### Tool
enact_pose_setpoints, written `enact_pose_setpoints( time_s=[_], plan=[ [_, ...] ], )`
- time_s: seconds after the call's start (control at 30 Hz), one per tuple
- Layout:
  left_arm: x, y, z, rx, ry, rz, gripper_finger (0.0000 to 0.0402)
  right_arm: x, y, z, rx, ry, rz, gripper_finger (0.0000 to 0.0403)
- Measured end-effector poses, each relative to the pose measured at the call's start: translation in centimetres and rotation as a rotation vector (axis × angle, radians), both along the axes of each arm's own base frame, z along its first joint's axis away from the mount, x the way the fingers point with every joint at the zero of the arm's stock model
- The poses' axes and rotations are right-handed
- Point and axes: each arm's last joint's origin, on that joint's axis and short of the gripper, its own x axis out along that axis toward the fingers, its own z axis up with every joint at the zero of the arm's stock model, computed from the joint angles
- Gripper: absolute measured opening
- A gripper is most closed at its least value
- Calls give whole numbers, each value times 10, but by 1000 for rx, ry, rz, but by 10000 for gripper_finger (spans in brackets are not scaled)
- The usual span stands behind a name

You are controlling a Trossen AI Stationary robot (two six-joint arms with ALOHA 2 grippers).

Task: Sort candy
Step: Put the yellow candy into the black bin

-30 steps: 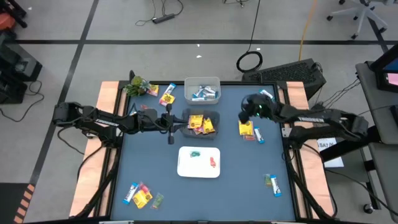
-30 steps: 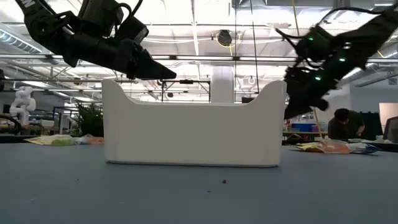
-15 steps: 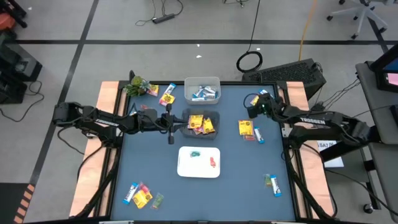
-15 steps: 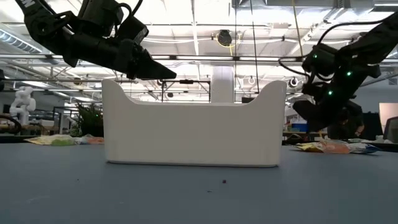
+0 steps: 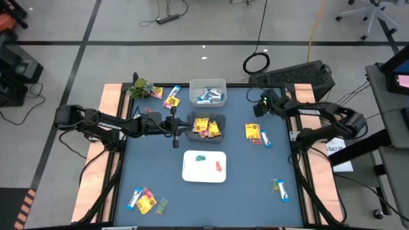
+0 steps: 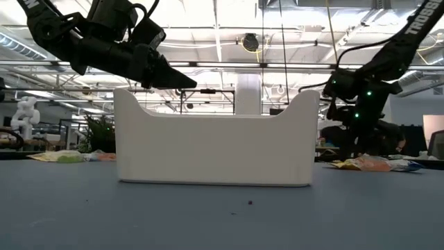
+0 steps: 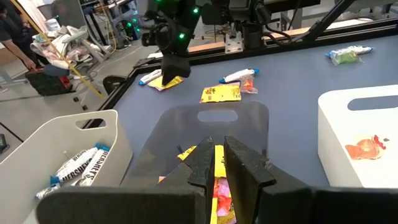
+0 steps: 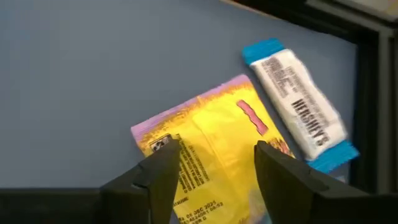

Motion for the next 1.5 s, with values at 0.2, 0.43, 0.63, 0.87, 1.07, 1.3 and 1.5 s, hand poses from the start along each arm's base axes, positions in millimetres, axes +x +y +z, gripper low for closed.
enact_pose_setpoints(
  time_s=[0.2,0.43,0.63,0.87,1.07,1.3,1.5],
  plan=[
    [0,0,-1,-2,14,0,45,5,-5,0,62,58,-18,149],
    [0,0,-1,-2,15,0,45,5,-5,0,81,82,-1,65],
    [0,0,-1,5,16,-2,45,7,-3,10,42,70,59,11],
    [0,0,-1,6,16,-2,45,27,21,54,-62,-121,247,2],
    [0,0,-1,6,15,-1,45,56,63,89,-124,-321,482,3],
    [0,0,-1,6,15,-1,44,106,114,111,-188,-485,759,4],
    [0,0,-1,6,15,-1,44,157,131,105,-154,-414,840,1]
  ],
)
